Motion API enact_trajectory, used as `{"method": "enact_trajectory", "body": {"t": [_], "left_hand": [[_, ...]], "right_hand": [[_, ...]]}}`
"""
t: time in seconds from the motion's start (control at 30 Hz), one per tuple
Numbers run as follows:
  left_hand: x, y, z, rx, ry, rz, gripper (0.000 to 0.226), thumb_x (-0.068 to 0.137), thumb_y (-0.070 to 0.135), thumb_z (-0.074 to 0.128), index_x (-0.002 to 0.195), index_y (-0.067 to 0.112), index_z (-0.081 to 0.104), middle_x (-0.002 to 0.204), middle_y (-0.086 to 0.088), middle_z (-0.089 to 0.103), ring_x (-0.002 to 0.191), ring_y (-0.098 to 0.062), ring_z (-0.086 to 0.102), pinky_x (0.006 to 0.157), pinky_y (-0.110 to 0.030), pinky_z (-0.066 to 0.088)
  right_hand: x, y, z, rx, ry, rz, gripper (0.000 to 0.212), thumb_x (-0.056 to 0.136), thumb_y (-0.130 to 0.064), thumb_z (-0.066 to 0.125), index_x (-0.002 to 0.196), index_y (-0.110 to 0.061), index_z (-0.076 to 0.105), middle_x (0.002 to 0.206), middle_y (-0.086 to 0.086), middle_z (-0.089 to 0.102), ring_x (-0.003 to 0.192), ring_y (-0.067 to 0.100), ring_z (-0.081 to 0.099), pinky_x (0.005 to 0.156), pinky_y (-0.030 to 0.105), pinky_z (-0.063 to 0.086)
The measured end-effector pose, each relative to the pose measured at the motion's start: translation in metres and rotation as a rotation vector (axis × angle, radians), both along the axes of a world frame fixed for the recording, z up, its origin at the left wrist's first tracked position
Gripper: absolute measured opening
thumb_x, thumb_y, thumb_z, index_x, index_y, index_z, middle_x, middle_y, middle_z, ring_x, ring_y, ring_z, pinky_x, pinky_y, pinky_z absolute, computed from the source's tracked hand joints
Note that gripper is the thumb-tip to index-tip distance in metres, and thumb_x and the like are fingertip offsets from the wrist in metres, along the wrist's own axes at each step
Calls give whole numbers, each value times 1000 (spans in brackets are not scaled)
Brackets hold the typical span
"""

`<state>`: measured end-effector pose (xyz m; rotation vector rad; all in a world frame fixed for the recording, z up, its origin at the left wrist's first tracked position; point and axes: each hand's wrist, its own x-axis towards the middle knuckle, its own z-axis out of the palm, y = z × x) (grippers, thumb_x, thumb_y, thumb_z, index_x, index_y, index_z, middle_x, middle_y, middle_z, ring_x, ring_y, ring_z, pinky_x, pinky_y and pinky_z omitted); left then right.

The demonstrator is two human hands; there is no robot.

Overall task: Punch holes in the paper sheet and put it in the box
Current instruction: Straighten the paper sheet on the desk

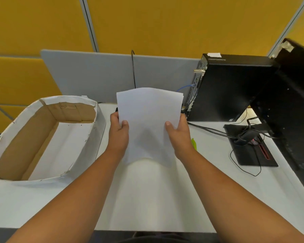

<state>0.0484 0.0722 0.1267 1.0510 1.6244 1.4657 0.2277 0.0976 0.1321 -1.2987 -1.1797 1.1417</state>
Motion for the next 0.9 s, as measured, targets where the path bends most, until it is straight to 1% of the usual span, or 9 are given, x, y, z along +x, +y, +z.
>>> {"method": "enact_trajectory", "body": {"t": [0.13, 0.27, 0.37, 0.43, 0.53, 0.63, 0.7, 0.8, 0.9], "left_hand": [[2, -13, -7, -24, 5, -12, 28, 101, 14, 38, 128, 22, 36, 121, 3, 54, 106, -14, 56, 82, -22, 45], [3, -24, -8, -48, 24, -8, 36, 102, 22, 41, 137, 23, 32, 122, 10, 47, 101, -4, 50, 86, -25, 42], [3, -26, -8, -52, 24, -2, 37, 102, 20, 42, 137, 23, 32, 118, 13, 46, 93, 2, 49, 76, -15, 40], [3, -27, -6, -48, 33, -3, 37, 102, 18, 42, 137, 23, 33, 118, 13, 46, 98, -2, 48, 73, -11, 38], [3, -29, -4, -61, 43, 18, 39, 102, 17, 42, 140, 20, 32, 119, 13, 43, 103, -5, 44, 87, -19, 37], [1, -29, -6, -52, 19, 17, 39, 102, 18, 43, 139, 22, 34, 122, 12, 46, 106, -6, 46, 94, -28, 41], [1, -29, -5, -39, 18, 17, 40, 101, 19, 45, 139, 22, 33, 123, 12, 46, 108, -6, 46, 94, -27, 40], [2, -28, -1, -43, 44, 27, 41, 101, 21, 45, 140, 21, 33, 120, 14, 43, 103, -3, 44, 88, -20, 35], [2, -25, -1, -42, 42, 20, 38, 101, 21, 46, 137, 21, 35, 113, 16, 46, 89, 7, 50, 77, -14, 37]], "right_hand": [[4, -10, -8, -4, 19, 21, 27, 97, -12, 55, 115, -31, 46, 102, -18, 58, 94, -2, 57, 78, 20, 46], [6, -16, -13, -11, 48, 43, 20, 99, -26, 55, 115, -36, 48, 107, -18, 60, 100, 1, 60, 74, 15, 48], [5, -15, -7, 11, 92, 34, 8, 101, -33, 51, 106, -38, 54, 109, -16, 65, 101, 2, 64, 76, 16, 52], [5, -13, -2, 38, 121, 35, 10, 102, -34, 47, 106, -34, 57, 108, -12, 67, 97, 3, 66, 76, 17, 53], [4, -10, 3, 108, 132, 27, 17, 104, -31, 45, 106, -19, 56, 101, -5, 66, 91, 8, 64, 78, 24, 53], [2, -7, 8, 175, 122, 17, 14, 104, -27, 45, 109, -19, 55, 99, -6, 63, 88, 7, 61, 74, 24, 52], [2, -6, 9, 217, 104, 11, 14, 103, -27, 46, 113, -28, 54, 107, -4, 61, 94, 12, 61, 78, 33, 55], [2, -6, 11, 251, 89, 17, 32, 102, -24, 46, 124, -46, 50, 126, 1, 57, 110, 26, 60, 93, 45, 54], [3, -4, 11, 322, 65, 21, 36, 103, -19, 45, 134, -37, 50, 127, 2, 59, 114, 25, 59, 99, 46, 51]]}}
